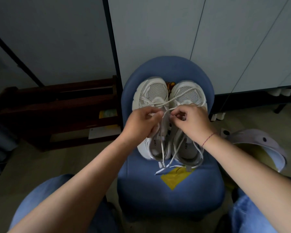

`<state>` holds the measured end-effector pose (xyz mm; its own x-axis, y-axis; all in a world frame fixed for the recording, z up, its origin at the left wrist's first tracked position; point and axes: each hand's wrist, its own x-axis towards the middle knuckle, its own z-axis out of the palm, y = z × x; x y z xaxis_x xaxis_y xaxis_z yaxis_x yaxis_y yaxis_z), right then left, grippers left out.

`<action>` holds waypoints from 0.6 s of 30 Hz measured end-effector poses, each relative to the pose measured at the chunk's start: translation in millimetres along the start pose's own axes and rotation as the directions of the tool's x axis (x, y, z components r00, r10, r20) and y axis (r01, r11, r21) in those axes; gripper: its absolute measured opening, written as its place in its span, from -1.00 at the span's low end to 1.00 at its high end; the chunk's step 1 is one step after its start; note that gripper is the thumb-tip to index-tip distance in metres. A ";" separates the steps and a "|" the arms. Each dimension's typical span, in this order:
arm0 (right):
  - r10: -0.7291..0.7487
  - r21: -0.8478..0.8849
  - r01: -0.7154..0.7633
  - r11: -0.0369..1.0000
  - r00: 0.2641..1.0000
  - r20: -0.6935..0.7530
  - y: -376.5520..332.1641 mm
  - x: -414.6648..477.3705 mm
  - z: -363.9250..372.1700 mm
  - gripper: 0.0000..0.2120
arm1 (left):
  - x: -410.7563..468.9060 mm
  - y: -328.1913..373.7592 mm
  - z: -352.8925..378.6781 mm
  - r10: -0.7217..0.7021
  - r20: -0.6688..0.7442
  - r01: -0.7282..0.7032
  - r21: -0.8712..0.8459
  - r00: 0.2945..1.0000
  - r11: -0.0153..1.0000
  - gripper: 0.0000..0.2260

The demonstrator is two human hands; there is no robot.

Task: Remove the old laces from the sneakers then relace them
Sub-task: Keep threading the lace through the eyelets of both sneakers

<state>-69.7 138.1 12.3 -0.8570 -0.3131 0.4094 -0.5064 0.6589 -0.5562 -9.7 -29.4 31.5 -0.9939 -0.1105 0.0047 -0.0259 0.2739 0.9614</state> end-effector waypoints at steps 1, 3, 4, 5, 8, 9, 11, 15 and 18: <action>0.000 0.010 0.001 1.000 1.000 -0.005 0.1 0.0 -0.3 -0.96 | 4.3 -0.3 5.0 -0.002 -0.007 0.003 0.013 1.000 1.000 -0.89; -0.006 0.027 0.006 1.000 1.000 -0.011 -0.1 -0.1 -0.9 -0.90 | 13.8 -3.5 13.0 -0.013 -0.021 0.015 0.087 1.000 0.996 -0.87; -0.009 0.037 0.009 0.999 1.000 -0.012 0.2 0.1 -1.0 -0.89 | 18.4 -5.4 15.8 -0.025 -0.021 0.027 0.128 0.999 0.991 -0.86; -0.010 0.046 0.010 0.999 1.000 -0.012 0.4 0.2 -0.9 -0.91 | 22.6 -6.3 17.8 -0.043 -0.013 0.045 0.156 0.999 0.987 -0.84; -0.009 0.053 0.010 0.999 1.000 -0.014 1.7 0.3 -0.8 -0.97 | 30.3 -6.6 20.2 -0.115 0.039 0.107 0.152 0.993 0.983 -0.84; -0.006 0.052 0.006 0.999 1.000 -0.010 2.1 0.5 -0.8 -0.97 | 31.0 -6.3 20.4 -0.134 0.048 0.126 0.140 0.990 0.982 -0.84; -0.003 0.052 0.003 0.999 1.000 0.002 2.7 1.1 -0.8 -0.98 | 31.0 -6.7 20.3 -0.151 0.044 0.144 0.134 0.988 0.980 -0.86; -0.021 0.046 0.021 0.999 1.000 0.008 1.3 1.4 -3.3 -0.98 | 23.9 0.3 13.8 -0.152 0.063 0.140 0.159 0.986 0.977 -0.82; -0.022 0.027 0.021 0.999 1.000 0.011 -1.0 1.4 -5.5 -0.98 | 8.6 8.9 5.0 -0.189 0.162 0.174 0.101 0.968 0.980 -0.79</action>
<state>-69.9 140.7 17.4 -0.8468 -0.3348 0.4134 -0.5271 0.6332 -0.5668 -19.0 -23.1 38.7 -0.9751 -0.0037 -0.2219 -0.2095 0.3454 0.9148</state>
